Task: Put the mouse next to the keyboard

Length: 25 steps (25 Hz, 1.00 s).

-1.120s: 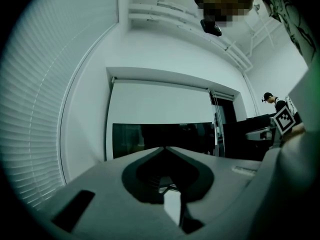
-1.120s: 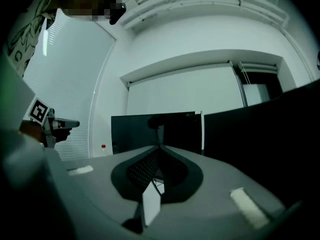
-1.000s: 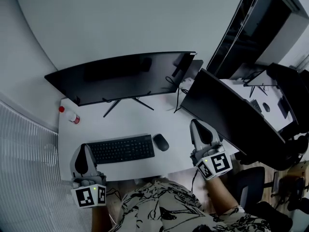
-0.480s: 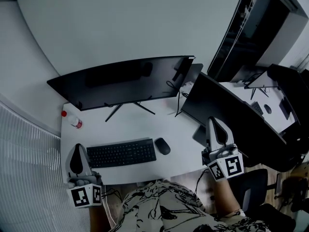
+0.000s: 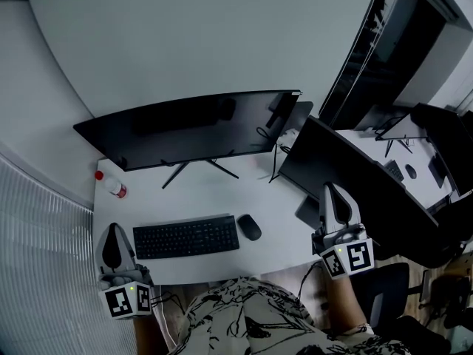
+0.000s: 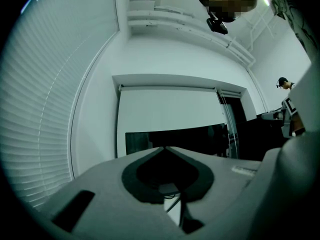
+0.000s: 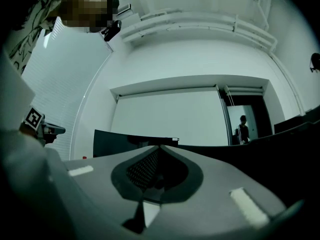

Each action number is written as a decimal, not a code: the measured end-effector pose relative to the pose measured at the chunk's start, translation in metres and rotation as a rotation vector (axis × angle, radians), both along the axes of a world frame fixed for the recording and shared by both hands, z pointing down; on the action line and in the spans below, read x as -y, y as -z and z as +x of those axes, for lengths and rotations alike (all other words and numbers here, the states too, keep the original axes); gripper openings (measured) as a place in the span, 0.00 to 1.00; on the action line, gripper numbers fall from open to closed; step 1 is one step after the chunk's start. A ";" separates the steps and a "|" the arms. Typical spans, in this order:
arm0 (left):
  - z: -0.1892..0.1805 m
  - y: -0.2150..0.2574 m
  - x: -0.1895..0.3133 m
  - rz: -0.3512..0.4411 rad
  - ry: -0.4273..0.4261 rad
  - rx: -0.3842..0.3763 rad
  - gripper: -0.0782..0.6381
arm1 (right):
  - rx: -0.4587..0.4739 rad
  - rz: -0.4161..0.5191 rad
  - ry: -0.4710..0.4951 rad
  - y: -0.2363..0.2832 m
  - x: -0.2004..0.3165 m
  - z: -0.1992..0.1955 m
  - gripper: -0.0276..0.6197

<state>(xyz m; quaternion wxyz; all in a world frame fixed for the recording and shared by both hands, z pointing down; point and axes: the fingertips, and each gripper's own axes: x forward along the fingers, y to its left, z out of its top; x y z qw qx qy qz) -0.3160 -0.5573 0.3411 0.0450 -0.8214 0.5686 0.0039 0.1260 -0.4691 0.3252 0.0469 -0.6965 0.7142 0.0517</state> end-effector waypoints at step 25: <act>0.006 0.003 -0.007 0.006 -0.014 -0.013 0.11 | -0.008 -0.031 0.049 -0.002 0.007 -0.019 0.05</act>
